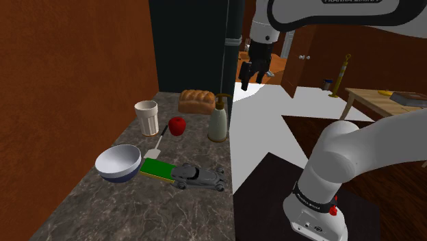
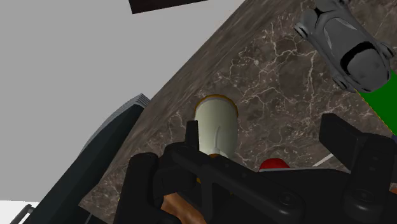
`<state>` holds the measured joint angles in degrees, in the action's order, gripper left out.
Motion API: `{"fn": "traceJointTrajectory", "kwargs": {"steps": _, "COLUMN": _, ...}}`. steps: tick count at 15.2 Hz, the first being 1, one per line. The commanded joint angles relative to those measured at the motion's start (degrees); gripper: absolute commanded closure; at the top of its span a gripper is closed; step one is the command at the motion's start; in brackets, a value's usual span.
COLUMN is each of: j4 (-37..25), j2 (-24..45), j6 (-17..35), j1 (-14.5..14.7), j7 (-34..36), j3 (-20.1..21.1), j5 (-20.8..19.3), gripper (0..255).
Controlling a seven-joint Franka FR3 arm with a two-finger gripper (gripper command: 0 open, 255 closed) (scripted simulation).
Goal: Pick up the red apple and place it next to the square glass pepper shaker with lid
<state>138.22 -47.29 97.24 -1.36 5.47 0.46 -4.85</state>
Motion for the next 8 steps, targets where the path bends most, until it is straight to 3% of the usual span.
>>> {"fn": "traceJointTrajectory", "kwargs": {"steps": 1, "j4": 0.00, "j2": 0.00, "j6": 0.00, "j1": 0.00, "j7": 0.00, "j3": 0.00, "j5": 0.00, "gripper": 0}}
{"fn": "traceJointTrajectory", "kwargs": {"steps": 8, "j4": -5.02, "j2": 16.01, "j6": 8.76, "j1": 0.33, "j7": 2.71, "j3": 0.74, "j5": 2.06, "gripper": 0}}
